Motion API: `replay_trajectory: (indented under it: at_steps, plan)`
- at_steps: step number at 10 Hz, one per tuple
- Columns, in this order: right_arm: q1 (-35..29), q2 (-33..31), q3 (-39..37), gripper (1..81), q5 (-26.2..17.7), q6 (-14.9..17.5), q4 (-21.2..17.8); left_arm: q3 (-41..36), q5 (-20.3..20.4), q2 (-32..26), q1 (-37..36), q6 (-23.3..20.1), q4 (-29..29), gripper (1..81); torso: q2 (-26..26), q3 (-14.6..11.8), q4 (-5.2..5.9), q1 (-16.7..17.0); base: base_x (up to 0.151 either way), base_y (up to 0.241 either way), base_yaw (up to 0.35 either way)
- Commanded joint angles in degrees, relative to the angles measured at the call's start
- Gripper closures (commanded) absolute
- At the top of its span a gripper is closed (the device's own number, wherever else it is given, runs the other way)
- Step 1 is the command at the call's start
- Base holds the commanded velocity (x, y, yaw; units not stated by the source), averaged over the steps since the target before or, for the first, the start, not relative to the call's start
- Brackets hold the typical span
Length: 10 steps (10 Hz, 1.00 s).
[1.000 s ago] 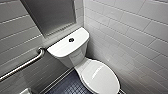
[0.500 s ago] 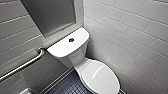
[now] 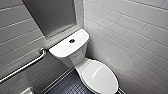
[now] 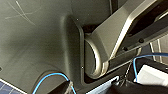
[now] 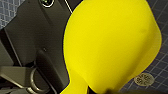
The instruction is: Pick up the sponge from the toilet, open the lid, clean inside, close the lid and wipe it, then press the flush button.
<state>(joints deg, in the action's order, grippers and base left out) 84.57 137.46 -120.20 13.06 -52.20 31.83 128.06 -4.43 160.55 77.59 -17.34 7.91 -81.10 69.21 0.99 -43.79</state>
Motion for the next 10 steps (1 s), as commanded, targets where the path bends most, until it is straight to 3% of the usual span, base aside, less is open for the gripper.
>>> replay_trajectory:
  at_steps: [1, 5, 6, 7, 9, 10]
  plan:
    - [7.42, 6.44, -6.08, 81.1, 3.73, -0.18, 5.61, 0.69, -5.42, 0.21, 0.86, -0.33, -0.18, 1.0, 5.51, -4.39, 0.0, 3.56, 0.0, 0.0, 0.0]
    - [8.12, 8.47, -7.58, 81.1, 3.73, -0.18, 7.02, 8.7, -5.86, 3.73, 2.26, -0.42, -0.18, 1.0, 13.71, -12.38, 0.0, 8.98, 0.0, 0.0, 0.0]
    - [8.12, 10.22, -8.72, 81.1, 3.73, -0.18, 7.46, 11.15, -5.77, 5.04, 2.7, -0.42, -0.18, 1.0, 15.83, -12.77, 0.0, 10.4, 0.0, 0.0, 0.0]
    - [8.21, 11.8, -10.47, 81.1, 3.73, -0.18, 7.98, 13.08, -5.77, 6.01, 2.87, -0.42, -0.27, 1.0, 18.04, -11.13, 0.0, 11.91, 0.0, 0.0, 0.0]
    - [8.39, 15.23, -14.43, 81.1, 3.73, -0.18, 8.42, 15.9, -5.59, 7.25, 2.96, -0.42, -0.27, 1.0, 21.0, -12.85, 0.0, 14.03, 0.0, 0.0, 0.0]
    - [8.39, 16.91, -16.02, 81.1, 3.73, -0.18, 8.78, 16.7, -5.51, 7.68, 2.96, -0.42, -0.27, 1.0, 22.82, -15.62, 0.0, 15.16, 0.0, 0.0, 0.0]
